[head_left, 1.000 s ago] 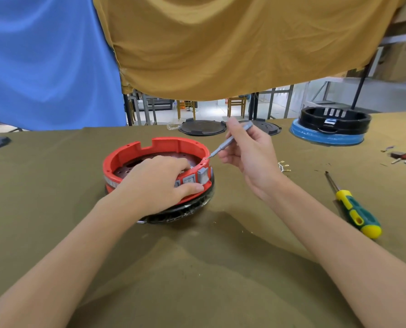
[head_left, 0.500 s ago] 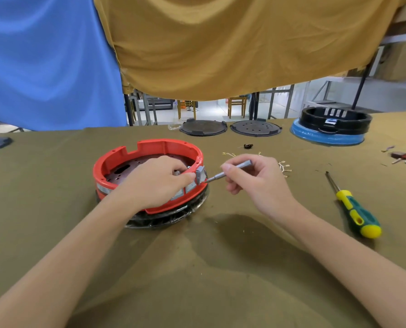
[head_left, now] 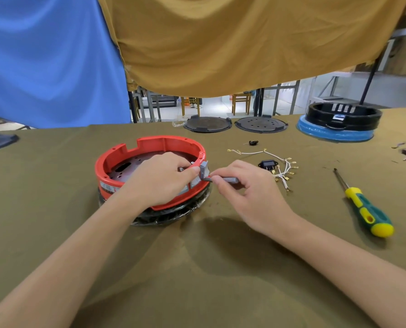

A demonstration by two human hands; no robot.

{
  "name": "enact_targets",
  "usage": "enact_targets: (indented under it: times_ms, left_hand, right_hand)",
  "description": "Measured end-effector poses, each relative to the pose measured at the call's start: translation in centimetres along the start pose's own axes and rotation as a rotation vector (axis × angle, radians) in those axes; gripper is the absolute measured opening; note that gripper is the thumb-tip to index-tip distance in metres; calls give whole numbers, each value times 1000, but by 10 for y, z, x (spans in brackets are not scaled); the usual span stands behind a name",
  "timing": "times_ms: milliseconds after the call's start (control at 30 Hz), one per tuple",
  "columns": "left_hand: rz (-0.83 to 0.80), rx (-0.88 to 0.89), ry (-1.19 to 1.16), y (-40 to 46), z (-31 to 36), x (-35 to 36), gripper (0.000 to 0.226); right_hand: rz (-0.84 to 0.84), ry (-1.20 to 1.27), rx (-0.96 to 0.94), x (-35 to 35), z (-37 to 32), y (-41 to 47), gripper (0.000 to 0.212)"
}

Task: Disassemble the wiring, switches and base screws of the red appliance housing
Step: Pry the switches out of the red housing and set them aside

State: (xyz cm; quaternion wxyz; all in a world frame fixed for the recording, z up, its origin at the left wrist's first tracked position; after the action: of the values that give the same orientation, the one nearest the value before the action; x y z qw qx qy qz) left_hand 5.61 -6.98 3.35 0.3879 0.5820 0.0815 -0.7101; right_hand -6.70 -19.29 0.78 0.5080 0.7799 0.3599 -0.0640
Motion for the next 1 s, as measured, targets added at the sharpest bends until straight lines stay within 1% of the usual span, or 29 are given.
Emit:
enact_targets:
  times_ms: [67,167,200,267,300,333,400,433,467,533,567,633,700,833,967,1000]
  left_hand:
    - [8,4,10,0,1,0,44]
    - [22,6,21,0,1,0,43]
    - [28,8,27,0,2,0,42]
    - [40,11,39,1,2,0,41]
    - [41,12,46,1,2,1,40]
    - [41,13,52,1,2,1,40]
    - [39,9,53,1,2,1,39]
    - [41,8,54,1,2,2,39]
    - [46,6,55,1,2,1,38]
    - [56,-12,31,1,1,1,35]
    - [59,-19,10,1,0,1,35]
    - [52,-7,-4,2,-1,2,35]
    - [41,5,7,3,-1,4,34]
    - [48,6,8,5,-2,4,34]
    - [52,23,9,5,-2,5,34]
    - [53,22,8,5,-3,5,35]
  right_hand:
    - [-24,-79,-105,4,-9,-3,15]
    - [-61,-270,-284,14,-21,-10,20]
    - [-71,-342,-329,17,-25,-12,18]
    - [-92,-508,-424,24,-30,-16,8]
    - [-106,-595,-480,27,-33,-18,8]
    - [-118,-675,-532,30,-35,-20,15]
    - [-149,-745,-554,35,-39,-21,32]
    - [-179,-748,-539,37,-39,-22,35]
    - [-193,-738,-504,38,-40,-20,34]
    - [-216,-639,-380,39,-37,-19,17]
    - [-254,-540,-299,39,-34,-18,16]
    - [-335,-372,-168,38,-30,-17,32]
    - [-343,-248,-107,36,-31,-17,38]
    - [-397,-104,0,38,-20,-19,40]
    - [-453,-6,54,37,-14,-17,61]
    - [-459,-11,53,38,-14,-17,61]
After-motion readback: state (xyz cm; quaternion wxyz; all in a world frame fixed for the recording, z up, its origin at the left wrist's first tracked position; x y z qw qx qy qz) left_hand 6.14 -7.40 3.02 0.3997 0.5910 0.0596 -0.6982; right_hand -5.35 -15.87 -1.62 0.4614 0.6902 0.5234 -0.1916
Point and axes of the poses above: each hand's wrist, its own y-axis towards the middle knuckle, its own x-axis out of the palm, z = x × y, the point moved 5 cm from there along y, towards the middle knuckle, and after that the axes turned 5 degrees about z, right-handed, at the moved point
